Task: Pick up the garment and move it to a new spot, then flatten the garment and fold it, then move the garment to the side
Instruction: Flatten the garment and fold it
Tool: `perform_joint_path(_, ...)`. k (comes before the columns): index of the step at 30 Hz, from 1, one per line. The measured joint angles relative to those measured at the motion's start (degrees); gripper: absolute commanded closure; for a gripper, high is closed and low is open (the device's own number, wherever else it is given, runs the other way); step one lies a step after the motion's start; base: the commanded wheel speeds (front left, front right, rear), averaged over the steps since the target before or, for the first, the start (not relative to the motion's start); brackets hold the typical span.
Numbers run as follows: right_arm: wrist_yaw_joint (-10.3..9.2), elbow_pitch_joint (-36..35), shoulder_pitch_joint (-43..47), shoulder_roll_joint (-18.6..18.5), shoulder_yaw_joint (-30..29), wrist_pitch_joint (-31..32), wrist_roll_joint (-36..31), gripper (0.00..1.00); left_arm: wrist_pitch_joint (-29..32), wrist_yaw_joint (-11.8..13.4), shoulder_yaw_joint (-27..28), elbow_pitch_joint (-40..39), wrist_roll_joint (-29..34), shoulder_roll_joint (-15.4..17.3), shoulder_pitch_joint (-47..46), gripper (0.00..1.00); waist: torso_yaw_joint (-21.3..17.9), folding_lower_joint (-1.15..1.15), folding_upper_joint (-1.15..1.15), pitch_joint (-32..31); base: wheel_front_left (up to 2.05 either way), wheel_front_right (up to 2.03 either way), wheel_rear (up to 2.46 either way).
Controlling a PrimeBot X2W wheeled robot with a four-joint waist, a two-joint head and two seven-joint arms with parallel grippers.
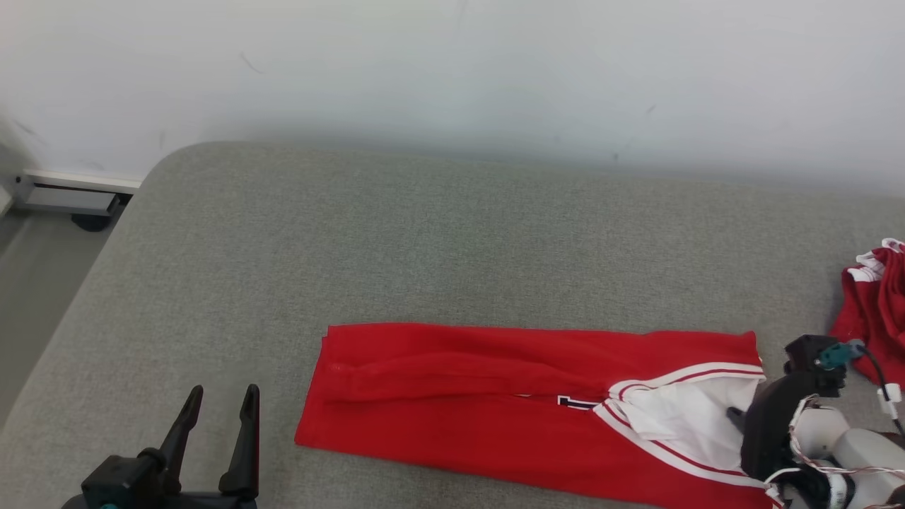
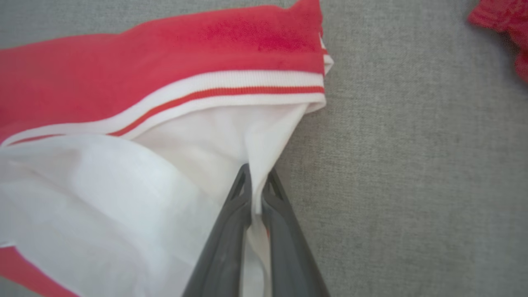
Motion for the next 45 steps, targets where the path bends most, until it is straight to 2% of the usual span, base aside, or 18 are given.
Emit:
perform_joint_path(5, 0.54, 0.30, -0.22, -4.48, -0.47, 0.00, -0.98, 1.00, 0.00, 0.00, 0.82, -0.37, 0.09, -0.53, 0.02, 0.00, -1.16, 0.00, 0.00, -0.06, 0.00, 0.00, 0.00)
perform_joint_path(7, 1.35, 0.13, -0.67, -5.52, -0.82, 0.01, -0.96, 1.00, 0.00, 0.00, 1.25, -0.37, 0.14, -0.60, 0.03, 0.00, -1.70, 0.00, 0.00, -0.09, 0.00, 0.00, 0.00)
perform_joint_path(10, 3.08, -1.30, -1.54, -4.97, -2.36, 0.03, 0.96, 1.00, 0.00, 0.00, 1.22, -0.34, 0.18, -0.96, 0.05, 0.00, -2.53, 0.00, 0.00, -0.23, 0.00, 0.00, 0.00)
perform_joint_path(17, 9.85, -7.66, -1.23, -2.54, -6.54, 3.11, 11.34, 1.00, 0.00, 0.00, -0.04, -0.11, 0.59, -1.99, 0.08, 0.00, -3.52, 0.00, 0.00, -1.62, 0.00, 0.00, 0.00)
perform_joint_path(22, 10.94, -13.63, -1.07, -1.91, -7.14, 7.57, 17.00, 1.00, 0.00, 0.00, -0.19, 0.23, 0.59, -2.10, 1.29, 0.00, -3.86, 0.00, 0.00, -2.81, 0.00, 0.00, 0.00)
perform_joint_path(30, 10.90, -21.91, 0.93, -0.33, -7.48, 12.50, 22.38, 1.00, 0.27, 0.00, -1.47, 0.67, 0.76, -2.87, 1.44, 0.00, -3.20, 0.00, -0.01, -3.82, 0.00, 0.00, 0.00)
perform_joint_path(37, 7.49, -24.51, 1.03, 2.78, -7.34, 13.15, 23.82, 1.00, 0.76, -0.08, -2.74, 0.85, 0.88, -4.24, 1.13, 0.00, -1.16, 0.00, -0.01, -3.69, 0.00, 0.00, 0.00)
perform_joint_path(40, 5.37, -25.57, 0.81, 4.82, -6.50, 13.17, 23.81, 1.00, 0.78, -0.14, -3.42, 0.94, 0.91, -4.44, 0.89, 0.00, 0.33, 0.00, -0.01, -3.33, 0.00, 0.00, 0.00)
perform_joint_path(45, 3.02, -24.90, -1.60, 7.45, -6.22, 12.51, 23.31, 1.00, 0.88, -0.59, -4.05, 1.23, 0.92, -4.95, 0.25, 0.00, 1.93, 0.00, -0.01, -2.79, 0.00, 0.00, 0.00)
